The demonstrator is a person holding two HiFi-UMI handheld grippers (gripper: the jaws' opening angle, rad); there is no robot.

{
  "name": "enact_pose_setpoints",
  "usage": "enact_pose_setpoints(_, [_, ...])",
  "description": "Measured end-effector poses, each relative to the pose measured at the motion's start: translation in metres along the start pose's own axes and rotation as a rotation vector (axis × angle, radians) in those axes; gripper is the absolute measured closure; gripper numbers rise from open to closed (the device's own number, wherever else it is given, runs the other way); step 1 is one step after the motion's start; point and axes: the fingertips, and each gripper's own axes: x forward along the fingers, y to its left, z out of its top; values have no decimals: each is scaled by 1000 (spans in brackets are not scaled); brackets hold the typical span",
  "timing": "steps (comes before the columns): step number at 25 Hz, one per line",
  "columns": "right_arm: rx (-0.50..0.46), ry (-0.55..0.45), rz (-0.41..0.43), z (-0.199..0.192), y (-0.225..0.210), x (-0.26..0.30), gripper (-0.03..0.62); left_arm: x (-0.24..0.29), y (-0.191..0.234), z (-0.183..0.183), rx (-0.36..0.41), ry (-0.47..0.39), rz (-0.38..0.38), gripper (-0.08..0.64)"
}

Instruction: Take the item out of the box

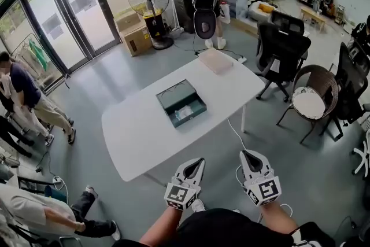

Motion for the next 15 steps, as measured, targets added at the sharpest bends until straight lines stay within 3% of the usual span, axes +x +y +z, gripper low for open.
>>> enact_pose_setpoints(15, [4, 9, 28, -12, 59, 106, 586, -20, 113, 3, 22, -23, -3, 548])
